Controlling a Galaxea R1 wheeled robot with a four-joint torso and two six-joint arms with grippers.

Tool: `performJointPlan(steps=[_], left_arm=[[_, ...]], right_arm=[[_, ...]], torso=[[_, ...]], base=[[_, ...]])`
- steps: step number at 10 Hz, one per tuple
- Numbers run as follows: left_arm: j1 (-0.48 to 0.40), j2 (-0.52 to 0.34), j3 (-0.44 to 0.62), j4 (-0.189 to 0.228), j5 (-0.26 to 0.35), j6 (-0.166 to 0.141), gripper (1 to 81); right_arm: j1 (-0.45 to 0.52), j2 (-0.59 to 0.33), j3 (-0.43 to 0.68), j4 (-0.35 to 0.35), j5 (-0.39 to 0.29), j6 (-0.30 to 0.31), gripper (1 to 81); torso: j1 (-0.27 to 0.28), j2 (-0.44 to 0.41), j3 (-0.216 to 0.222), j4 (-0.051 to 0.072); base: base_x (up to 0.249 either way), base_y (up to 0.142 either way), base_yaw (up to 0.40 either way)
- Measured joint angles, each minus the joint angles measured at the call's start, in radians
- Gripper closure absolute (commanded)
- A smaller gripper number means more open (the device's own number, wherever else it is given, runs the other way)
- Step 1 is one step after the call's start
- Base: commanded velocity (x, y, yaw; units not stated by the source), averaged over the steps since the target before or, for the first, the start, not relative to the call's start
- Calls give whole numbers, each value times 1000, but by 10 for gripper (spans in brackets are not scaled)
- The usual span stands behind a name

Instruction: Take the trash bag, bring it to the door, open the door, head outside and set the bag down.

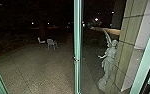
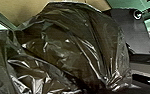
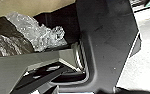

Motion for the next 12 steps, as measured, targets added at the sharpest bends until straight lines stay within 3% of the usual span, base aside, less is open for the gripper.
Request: performJointPlan(steps=[12], left_arm=[[-10,0,0,0,2,0,811]], right_arm=[[10,3,1,-1,6,0,10]], torso=[[3,1,0,0]], base=[[87,0,0]])
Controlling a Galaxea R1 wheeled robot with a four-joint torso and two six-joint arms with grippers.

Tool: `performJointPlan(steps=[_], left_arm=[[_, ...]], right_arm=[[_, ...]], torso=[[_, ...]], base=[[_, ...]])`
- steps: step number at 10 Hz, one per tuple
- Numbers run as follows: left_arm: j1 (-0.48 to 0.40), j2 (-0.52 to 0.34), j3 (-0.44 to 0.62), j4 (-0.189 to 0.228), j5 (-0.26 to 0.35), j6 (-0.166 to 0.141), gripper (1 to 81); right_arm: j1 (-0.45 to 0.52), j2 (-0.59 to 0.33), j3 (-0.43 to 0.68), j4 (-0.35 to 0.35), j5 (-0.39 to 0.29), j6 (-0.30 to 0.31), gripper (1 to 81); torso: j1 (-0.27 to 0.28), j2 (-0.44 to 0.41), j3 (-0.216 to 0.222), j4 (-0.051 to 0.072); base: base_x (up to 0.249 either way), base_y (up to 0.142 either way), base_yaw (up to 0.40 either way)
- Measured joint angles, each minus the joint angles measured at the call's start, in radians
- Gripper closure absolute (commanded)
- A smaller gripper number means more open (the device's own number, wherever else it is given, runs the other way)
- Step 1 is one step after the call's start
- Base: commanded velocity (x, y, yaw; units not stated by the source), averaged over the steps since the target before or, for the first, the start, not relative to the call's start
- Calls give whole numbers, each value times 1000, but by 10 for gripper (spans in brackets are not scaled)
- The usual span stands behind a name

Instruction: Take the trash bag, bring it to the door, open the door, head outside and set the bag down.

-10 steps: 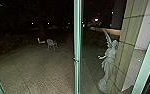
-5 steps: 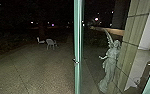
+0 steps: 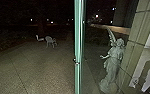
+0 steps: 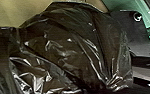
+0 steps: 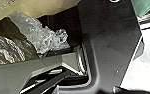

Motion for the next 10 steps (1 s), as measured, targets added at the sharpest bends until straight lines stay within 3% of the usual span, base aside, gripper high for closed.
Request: performJointPlan(steps=[10], left_arm=[[0,0,0,0,-3,0,811]], right_arm=[[-8,0,0,0,-1,0,10]], torso=[[-2,0,0,0]], base=[[87,0,0]])
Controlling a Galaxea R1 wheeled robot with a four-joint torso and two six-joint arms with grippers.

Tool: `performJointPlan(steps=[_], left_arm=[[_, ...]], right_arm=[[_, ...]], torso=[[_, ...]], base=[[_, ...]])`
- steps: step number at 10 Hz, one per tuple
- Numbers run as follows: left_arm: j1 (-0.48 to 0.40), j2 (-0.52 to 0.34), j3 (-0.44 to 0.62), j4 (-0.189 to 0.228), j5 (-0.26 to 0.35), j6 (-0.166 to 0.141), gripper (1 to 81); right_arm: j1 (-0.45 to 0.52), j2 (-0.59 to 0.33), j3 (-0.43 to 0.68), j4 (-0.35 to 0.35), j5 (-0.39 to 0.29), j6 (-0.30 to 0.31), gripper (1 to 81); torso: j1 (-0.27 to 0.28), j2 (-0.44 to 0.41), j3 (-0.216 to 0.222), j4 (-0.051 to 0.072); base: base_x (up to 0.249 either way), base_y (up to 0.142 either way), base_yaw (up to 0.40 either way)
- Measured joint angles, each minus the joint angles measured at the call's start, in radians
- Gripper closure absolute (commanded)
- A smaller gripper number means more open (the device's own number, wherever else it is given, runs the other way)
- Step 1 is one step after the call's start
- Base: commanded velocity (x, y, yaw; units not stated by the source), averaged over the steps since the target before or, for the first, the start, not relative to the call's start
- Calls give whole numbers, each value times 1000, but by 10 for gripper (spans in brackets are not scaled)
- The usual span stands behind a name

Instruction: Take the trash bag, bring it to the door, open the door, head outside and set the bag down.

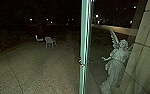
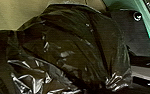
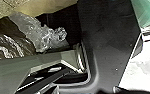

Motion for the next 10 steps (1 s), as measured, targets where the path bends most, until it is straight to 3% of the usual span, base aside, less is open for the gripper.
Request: performJointPlan(steps=[10], left_arm=[[-1,0,0,0,0,0,811]], right_arm=[[2,0,0,0,-1,0,10]], torso=[[1,0,0,0]], base=[[88,0,0]])
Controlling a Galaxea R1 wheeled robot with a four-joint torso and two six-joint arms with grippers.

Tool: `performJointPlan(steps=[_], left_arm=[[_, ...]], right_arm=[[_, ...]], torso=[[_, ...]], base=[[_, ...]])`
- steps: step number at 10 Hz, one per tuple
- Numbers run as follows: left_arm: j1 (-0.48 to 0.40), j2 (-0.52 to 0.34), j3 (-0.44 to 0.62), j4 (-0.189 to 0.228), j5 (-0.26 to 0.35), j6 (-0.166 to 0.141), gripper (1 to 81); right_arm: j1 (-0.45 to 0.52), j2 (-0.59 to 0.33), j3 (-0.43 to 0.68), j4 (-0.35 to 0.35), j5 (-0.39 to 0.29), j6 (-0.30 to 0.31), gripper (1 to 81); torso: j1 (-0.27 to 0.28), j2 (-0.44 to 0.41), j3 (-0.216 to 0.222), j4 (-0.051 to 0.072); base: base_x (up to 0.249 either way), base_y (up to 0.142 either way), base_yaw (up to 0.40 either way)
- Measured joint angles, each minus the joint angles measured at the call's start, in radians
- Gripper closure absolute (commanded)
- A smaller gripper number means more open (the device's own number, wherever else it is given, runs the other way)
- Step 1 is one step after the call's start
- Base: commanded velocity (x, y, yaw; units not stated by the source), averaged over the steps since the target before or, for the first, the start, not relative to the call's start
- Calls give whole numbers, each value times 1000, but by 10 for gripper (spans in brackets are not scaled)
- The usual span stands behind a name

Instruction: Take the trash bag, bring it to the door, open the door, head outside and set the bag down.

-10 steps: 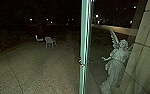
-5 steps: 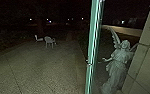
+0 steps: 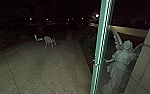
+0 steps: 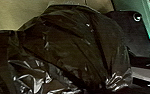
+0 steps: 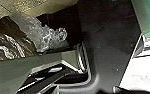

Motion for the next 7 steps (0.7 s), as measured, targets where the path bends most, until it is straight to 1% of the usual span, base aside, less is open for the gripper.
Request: performJointPlan(steps=[7], left_arm=[[-3,0,0,0,0,0,811]], right_arm=[[-2,0,0,0,0,0,10]], torso=[[0,0,0,0]], base=[[88,0,0]])
